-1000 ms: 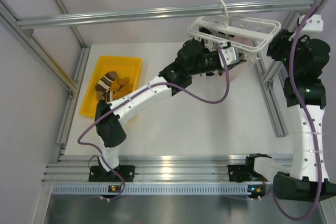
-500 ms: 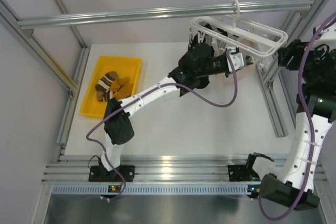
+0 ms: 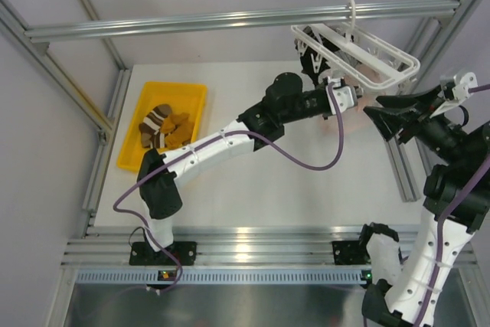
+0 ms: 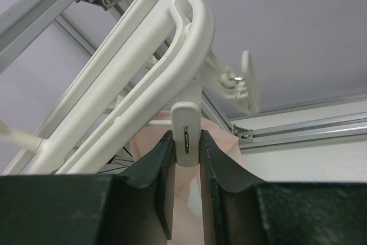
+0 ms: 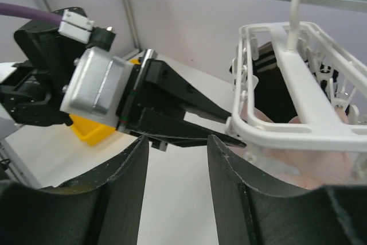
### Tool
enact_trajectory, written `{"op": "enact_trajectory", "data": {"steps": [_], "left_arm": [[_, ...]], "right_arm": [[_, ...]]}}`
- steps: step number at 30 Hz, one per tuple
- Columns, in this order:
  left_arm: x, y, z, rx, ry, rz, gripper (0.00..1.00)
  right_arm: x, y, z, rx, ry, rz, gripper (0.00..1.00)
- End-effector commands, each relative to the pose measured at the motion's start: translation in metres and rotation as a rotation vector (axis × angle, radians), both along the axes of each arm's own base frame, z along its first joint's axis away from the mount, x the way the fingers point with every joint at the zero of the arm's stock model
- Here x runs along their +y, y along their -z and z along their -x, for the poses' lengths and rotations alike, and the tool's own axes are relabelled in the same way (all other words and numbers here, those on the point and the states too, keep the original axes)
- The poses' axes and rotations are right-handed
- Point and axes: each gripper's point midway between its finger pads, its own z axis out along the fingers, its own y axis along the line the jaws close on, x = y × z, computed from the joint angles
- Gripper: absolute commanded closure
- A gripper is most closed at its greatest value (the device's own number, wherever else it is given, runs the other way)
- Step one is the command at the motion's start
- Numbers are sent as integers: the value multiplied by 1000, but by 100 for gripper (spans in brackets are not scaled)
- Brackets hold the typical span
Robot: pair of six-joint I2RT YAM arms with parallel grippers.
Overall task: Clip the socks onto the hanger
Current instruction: Open the clamp at the hanger.
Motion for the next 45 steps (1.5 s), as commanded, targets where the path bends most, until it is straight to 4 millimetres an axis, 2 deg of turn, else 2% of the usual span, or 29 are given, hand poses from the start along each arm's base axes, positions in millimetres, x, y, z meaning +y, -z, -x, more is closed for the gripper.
{"op": "enact_trajectory", "data": {"steps": [1,3,4,6,7,11,12,15,20,22,23,27,30,32,36,39,41,43,44,45], "left_arm": [[-18,23,67,125,186,-94,100],[-18,22,70,132,197,-84,100],[-17,15,72,124,208,-57,100],[-14,19,82,125,248,-47,100],[-12,15,85,127,261,-32,100],[-9,9,91,141,285,-3,100],[-7,6,94,128,295,10,100],[-6,7,96,133,310,8,100],[-9,10,94,138,301,-1,100],[-9,10,95,139,305,-3,100],[-8,9,95,139,307,-1,100],[-7,7,96,145,310,2,100],[-5,6,97,155,306,1,100],[-5,5,97,160,305,-2,100],[-3,9,97,170,301,-15,100],[-3,9,97,172,299,-18,100],[-3,9,96,177,293,-16,100],[-2,10,96,179,293,-20,100],[-2,9,98,181,295,-19,100],[-2,9,98,181,298,-21,100]], "right_arm": [[18,-4,19,3,-120,-24,56],[20,-2,25,-13,-107,-21,57],[18,-1,23,-18,-86,-29,56],[9,4,15,-34,-9,-45,56],[5,2,11,-50,9,-52,57],[-17,17,-17,8,120,-120,58],[-19,20,-21,21,128,-131,56],[-18,23,-29,48,105,-179,53],[-2,20,-37,66,52,-208,52],[5,26,-41,91,34,-201,51],[3,26,-45,94,57,-206,50],[-4,31,-58,123,125,-230,38],[-13,29,-64,137,184,-249,36],[-14,29,-61,138,194,-237,38],[-2,20,-36,107,131,-209,44],[4,20,-20,133,110,-188,44],[-4,21,-14,149,175,-159,43],[-16,24,-13,158,255,-130,37],[-23,17,-11,138,304,-120,37],[-25,22,-9,167,319,-110,37]]}}
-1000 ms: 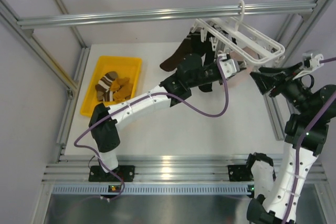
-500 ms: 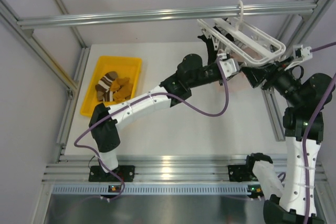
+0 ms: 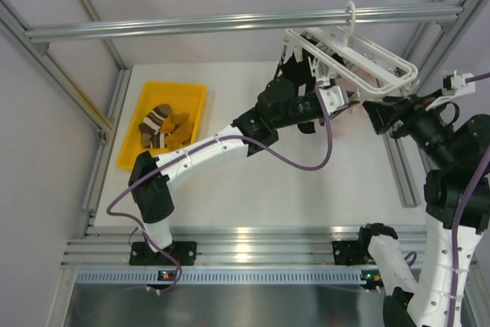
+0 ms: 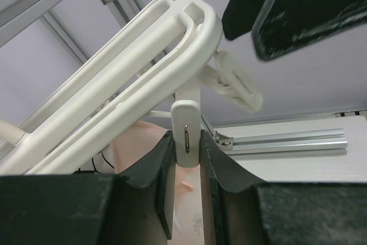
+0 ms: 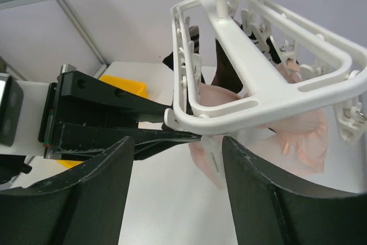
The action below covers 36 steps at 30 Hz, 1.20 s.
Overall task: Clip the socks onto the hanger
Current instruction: Open the clamp at the hanger.
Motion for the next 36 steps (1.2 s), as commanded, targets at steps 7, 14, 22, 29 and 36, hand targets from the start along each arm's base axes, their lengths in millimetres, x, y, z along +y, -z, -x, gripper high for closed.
{"op": "enact_trajectory", "data": {"steps": [7,14,22,29,36], "left_arm": [[-9,8,82,47,276,-64,100],[-6,5,88,60,302,-60,100],[-6,7,93,82,328,-70,100],[-5,11,102,105,383,-88,100],[-10,11,101,129,385,-108,100]], "right_arm": [[33,-17,36,26,-205,-29,41],[34,2,19,75,-222,-91,39],[21,5,-2,62,-110,-102,33],[11,-7,-8,-63,-39,-142,30],[10,-15,-22,-125,-35,-204,32]]}}
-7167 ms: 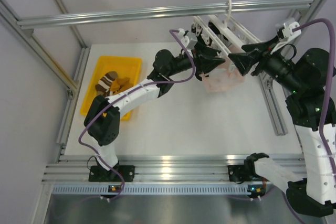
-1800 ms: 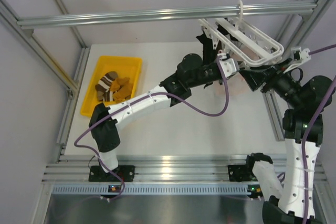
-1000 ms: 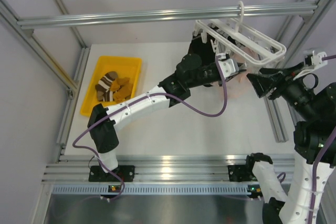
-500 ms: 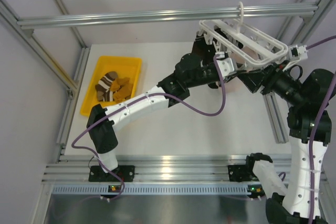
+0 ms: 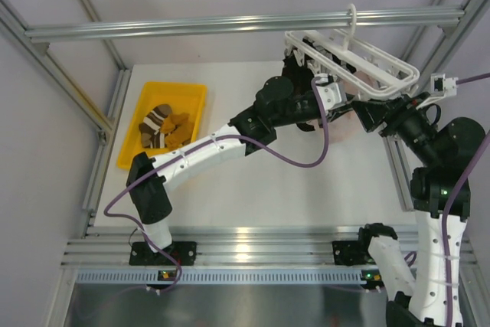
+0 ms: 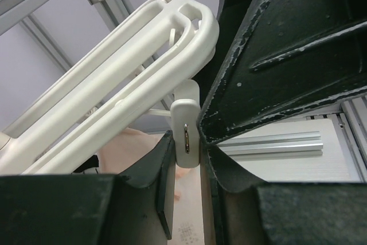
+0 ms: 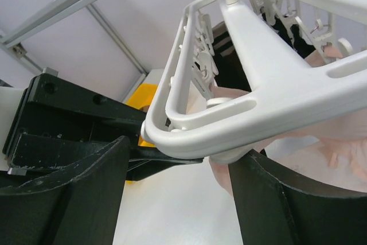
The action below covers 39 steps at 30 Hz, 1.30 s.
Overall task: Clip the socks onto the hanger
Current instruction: Open the clamp at the hanger.
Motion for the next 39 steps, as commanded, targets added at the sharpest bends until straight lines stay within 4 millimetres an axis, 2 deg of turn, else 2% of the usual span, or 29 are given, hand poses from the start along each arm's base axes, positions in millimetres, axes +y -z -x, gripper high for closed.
{"op": "enact_trajectory", "data": {"steps": [1,8,13,22,26,29,32,36,37,39], "left_arm": [[-13,16,85,63,315,-100,100],[-17,22,75,96,270,-122,100],[-20,24,75,112,262,-145,100],[-23,29,75,111,247,-161,100],[-22,31,74,111,239,-167,100],[-20,31,72,111,225,-167,100],[-19,34,72,115,219,-172,100],[-14,36,72,113,212,-178,100],[-13,36,72,112,211,-178,100],[-11,38,74,113,217,-181,100]], "right_arm": [[-4,-37,-11,-156,40,-31,32],[-5,-40,-17,-168,84,-31,34],[-4,-37,-22,-169,97,-27,34],[9,-36,-21,-181,45,-2,48],[9,-35,-19,-175,44,13,60],[8,-35,-19,-164,52,34,76],[9,-33,-19,-151,43,51,86],[9,-32,-17,-134,36,74,85],[9,-33,-18,-132,37,76,82],[8,-33,-18,-128,39,77,70]]}}
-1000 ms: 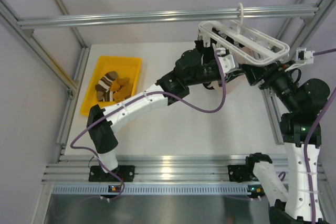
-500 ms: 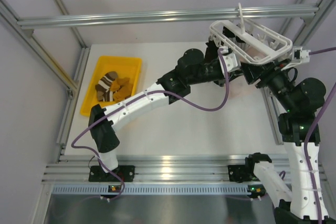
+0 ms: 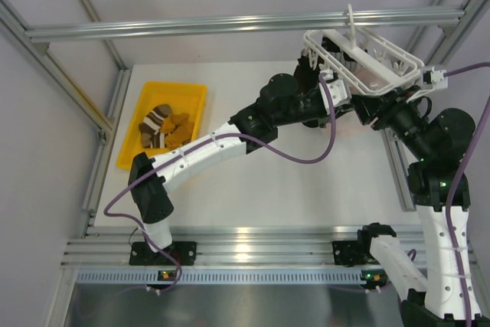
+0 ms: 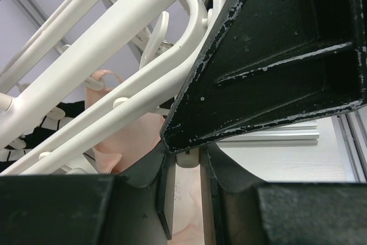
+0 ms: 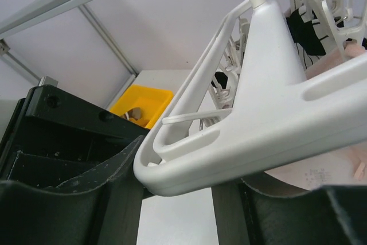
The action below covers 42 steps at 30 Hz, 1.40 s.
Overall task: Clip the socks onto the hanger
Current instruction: Open the clamp at the hanger, then adjust the sock in the bin.
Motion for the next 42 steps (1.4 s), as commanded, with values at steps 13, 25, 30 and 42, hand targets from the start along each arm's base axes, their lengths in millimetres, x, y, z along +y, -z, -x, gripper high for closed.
{"op": "enact_trajectory", "data": {"steps": [13,25,30,42], "left_arm": [[-7,31,87,65,289,-92,100],[1,34,88,99,265,-93,61],[13,28,79,105,182,-48,47],[38,-9,32,139,-64,173,45]], "right_arm": [[-7,-32,7,-153,56,-46,87],[-5,-32,3,-148,46,-57,100],[-1,-33,6,-132,20,-89,100],[5,-26,10,-64,-22,-157,100]]}}
